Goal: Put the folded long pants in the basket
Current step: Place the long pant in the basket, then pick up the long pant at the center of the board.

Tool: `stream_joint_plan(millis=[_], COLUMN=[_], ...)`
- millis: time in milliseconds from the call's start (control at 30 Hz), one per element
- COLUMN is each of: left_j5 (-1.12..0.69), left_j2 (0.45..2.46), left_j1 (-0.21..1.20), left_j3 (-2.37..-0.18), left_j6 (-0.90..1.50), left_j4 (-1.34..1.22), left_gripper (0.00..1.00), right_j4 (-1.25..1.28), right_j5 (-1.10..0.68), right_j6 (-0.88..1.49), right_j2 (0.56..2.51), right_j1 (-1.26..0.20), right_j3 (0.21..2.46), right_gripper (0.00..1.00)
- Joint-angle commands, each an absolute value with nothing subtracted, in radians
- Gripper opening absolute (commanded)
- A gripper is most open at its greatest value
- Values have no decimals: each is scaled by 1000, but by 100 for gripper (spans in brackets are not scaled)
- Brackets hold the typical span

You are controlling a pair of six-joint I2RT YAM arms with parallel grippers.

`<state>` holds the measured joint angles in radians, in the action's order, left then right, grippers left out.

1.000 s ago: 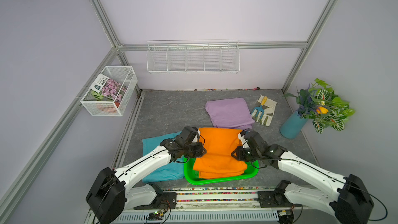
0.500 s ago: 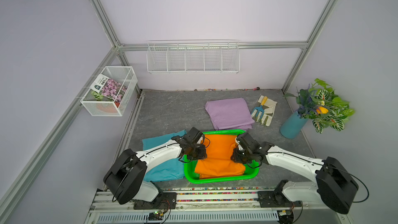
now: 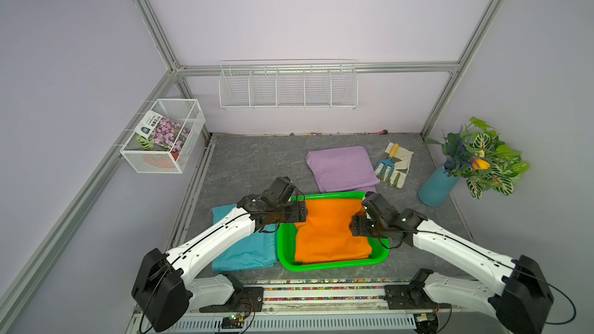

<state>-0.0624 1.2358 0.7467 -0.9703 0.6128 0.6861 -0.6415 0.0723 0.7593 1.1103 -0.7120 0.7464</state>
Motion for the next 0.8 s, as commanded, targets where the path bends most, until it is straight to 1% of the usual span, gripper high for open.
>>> stream_joint_plan(millis=[0,100,200,233,267,333,467,500,600,767], left_j5=[-6,13,55,64,69,82,130,127,63,-117], left_j2=[1227,1238,1269,1284,1303,1341,1428,1446,1498,1605], left_j1=[745,744,742,740,737,735,713,702,643,526], left_j3=[-1042,-1103,-1158,-1181,-1203,-1238,-1301,-1308,-1319,-1361], left_j6=[558,519,472,460,445,424,428,424,445,439], left_j4=[697,644,583,566,552,530,494,478,407,322], left_gripper=[85,85,86,86,86,86,86,86,87,87], right_j4=[-722,-724,-717,-712,-706,-705,-699,-692,-689,-680], right_j5=[170,189,196,195,189,155,9,-2,-38,-51], right_j6=[720,681,650,636,616,576,516,502,451,419], right_j2=[1075,1070,1085,1095,1106,1140,1227,1247,1331,1462], right_j1=[-707,-707,-702,-695,-682,-634,-487,-463,-404,-344], right_j3=[808,868,927,949,969,1012,1101,1119,1198,1299], right_gripper=[86,88,94,98,99,99,99,99,99,98])
